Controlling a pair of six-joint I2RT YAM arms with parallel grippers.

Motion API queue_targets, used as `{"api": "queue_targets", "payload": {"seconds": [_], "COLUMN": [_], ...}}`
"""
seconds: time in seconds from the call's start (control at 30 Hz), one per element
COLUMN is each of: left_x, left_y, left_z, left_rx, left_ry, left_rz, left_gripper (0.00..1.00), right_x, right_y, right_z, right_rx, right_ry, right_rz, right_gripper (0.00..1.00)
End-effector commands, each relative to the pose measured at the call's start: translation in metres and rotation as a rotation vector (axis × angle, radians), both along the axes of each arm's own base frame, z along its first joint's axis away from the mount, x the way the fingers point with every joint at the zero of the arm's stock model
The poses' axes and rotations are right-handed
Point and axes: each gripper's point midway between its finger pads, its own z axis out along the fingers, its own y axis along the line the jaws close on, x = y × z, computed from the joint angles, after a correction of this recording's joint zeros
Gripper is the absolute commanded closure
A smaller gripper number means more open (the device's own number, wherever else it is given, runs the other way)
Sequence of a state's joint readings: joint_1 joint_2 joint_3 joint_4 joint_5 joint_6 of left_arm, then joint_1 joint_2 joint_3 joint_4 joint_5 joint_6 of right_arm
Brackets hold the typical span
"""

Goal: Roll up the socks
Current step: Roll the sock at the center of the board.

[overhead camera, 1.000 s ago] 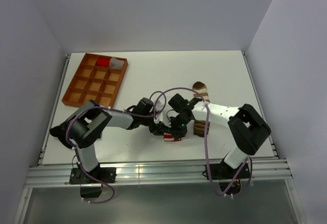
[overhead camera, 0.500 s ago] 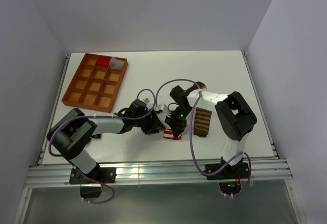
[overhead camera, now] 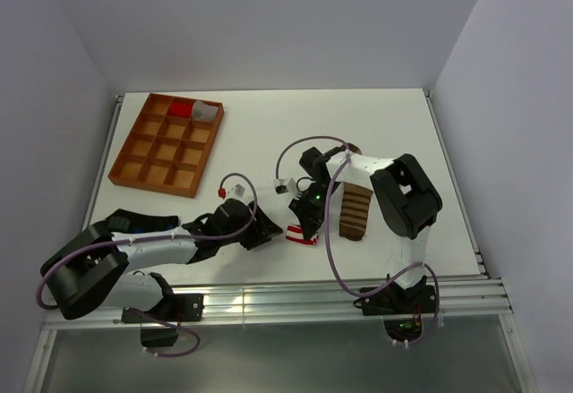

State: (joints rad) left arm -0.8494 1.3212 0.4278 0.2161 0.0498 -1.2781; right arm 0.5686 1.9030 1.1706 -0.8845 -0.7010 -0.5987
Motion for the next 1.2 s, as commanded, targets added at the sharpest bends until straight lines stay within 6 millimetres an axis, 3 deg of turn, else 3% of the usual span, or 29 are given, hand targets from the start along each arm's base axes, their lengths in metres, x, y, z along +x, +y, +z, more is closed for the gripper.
{"api": "queue_targets", "payload": {"seconds": [0.0, 0.13, 0.23, 0.73, 1.17], "left_x": [0.008, -0.009, -0.01, 0.0, -0.004], "left_y": [-0.017, -0.036, -0.041, -0.074, -0.067], "left_z": [0.024, 0.021, 0.016, -0.013, -0.042], "left_rx": [-0.109, -0.141, -0.169, -0.199, -0.07], "left_ry": [-0.054, -0.05, -0.043, 0.024, 0.098], "left_rz": [0.13, 0.154, 0.209, 0.357, 0.457], "left_gripper": [0.43, 0.42, 0.41, 0.4, 0.45], "right_x": [0.018, 0.021, 0.019, 0.016, 0.01], "right_y": [-0.03, -0.03, -0.032, -0.041, -0.043], "right_z": [-0.041, -0.039, -0.037, -0.039, -0.037], "right_rx": [-0.177, -0.165, -0.161, -0.155, -0.117], "right_ry": [-0.052, -0.024, 0.005, 0.054, 0.131], "right_rz": [-0.034, -0.086, -0.108, -0.128, -0.098], "right_gripper": [0.83, 0.83, 0.84, 0.87, 0.88]}}
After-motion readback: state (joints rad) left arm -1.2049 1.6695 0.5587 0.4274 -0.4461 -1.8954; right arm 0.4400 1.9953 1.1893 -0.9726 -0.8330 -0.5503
